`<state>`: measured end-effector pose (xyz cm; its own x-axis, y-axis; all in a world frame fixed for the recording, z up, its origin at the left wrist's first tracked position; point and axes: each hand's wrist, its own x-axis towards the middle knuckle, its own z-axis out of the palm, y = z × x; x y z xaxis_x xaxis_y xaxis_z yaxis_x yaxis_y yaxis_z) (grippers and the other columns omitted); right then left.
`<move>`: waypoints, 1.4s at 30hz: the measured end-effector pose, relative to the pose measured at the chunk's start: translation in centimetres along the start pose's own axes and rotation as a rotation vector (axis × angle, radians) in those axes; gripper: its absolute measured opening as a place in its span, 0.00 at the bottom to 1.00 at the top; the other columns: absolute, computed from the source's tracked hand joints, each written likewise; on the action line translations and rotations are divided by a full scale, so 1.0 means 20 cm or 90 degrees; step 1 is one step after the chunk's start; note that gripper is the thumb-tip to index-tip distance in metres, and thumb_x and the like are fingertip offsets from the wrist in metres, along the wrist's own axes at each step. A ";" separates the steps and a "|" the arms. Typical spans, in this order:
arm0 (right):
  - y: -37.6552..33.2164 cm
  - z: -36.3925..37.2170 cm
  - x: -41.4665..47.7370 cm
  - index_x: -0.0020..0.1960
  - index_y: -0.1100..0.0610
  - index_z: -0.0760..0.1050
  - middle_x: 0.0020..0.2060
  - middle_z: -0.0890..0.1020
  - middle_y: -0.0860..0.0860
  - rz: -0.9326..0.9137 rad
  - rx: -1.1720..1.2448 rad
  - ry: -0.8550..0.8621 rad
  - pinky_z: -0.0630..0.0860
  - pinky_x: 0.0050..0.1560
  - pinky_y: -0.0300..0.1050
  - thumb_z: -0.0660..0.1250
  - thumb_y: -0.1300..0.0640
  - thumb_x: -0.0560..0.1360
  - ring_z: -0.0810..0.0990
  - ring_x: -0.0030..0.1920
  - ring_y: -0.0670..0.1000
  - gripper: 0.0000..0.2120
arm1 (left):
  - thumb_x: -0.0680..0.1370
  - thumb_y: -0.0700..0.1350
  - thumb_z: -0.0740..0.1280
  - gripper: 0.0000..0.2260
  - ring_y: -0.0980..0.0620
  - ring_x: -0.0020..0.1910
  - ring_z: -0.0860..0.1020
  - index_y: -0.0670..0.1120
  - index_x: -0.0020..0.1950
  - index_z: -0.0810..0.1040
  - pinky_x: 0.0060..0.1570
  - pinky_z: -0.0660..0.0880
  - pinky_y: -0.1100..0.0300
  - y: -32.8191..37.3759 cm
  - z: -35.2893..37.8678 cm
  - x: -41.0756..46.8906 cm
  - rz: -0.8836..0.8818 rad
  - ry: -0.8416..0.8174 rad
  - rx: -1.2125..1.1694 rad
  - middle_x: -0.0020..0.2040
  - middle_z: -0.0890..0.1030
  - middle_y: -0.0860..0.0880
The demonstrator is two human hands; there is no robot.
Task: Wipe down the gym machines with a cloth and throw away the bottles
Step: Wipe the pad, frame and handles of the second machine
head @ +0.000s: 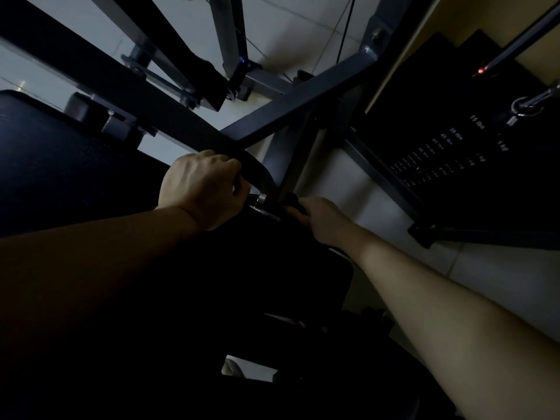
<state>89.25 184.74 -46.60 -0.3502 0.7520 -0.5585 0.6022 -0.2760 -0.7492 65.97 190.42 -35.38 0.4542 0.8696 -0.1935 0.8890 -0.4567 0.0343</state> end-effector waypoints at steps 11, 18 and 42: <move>0.16 -0.24 -0.24 0.48 0.56 0.81 0.40 0.84 0.52 0.179 0.147 -0.059 0.76 0.41 0.40 0.61 0.47 0.82 0.83 0.40 0.49 0.15 | 0.80 0.53 0.58 0.12 0.49 0.40 0.76 0.50 0.41 0.75 0.41 0.73 0.55 -0.01 0.00 0.00 0.000 -0.020 -0.027 0.37 0.75 0.53; -0.03 -0.18 -0.09 0.39 0.49 0.78 0.25 0.79 0.39 0.118 0.127 -0.105 0.68 0.30 0.29 0.65 0.51 0.81 0.77 0.27 0.35 0.13 | 0.79 0.53 0.56 0.13 0.49 0.40 0.76 0.50 0.41 0.75 0.41 0.74 0.55 -0.02 0.02 0.01 0.021 -0.009 -0.039 0.37 0.75 0.53; 0.19 -0.23 -0.22 0.48 0.51 0.79 0.45 0.84 0.53 0.330 0.181 -0.005 0.74 0.37 0.37 0.63 0.45 0.81 0.82 0.42 0.51 0.12 | 0.79 0.51 0.59 0.12 0.47 0.39 0.76 0.50 0.38 0.73 0.39 0.73 0.54 -0.02 0.01 0.01 0.010 -0.011 -0.023 0.35 0.76 0.52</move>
<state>96.41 183.15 -45.27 -0.0672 0.4721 -0.8790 0.4803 -0.7569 -0.4432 65.75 190.66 -35.63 0.4677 0.8586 -0.2099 0.8832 -0.4632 0.0730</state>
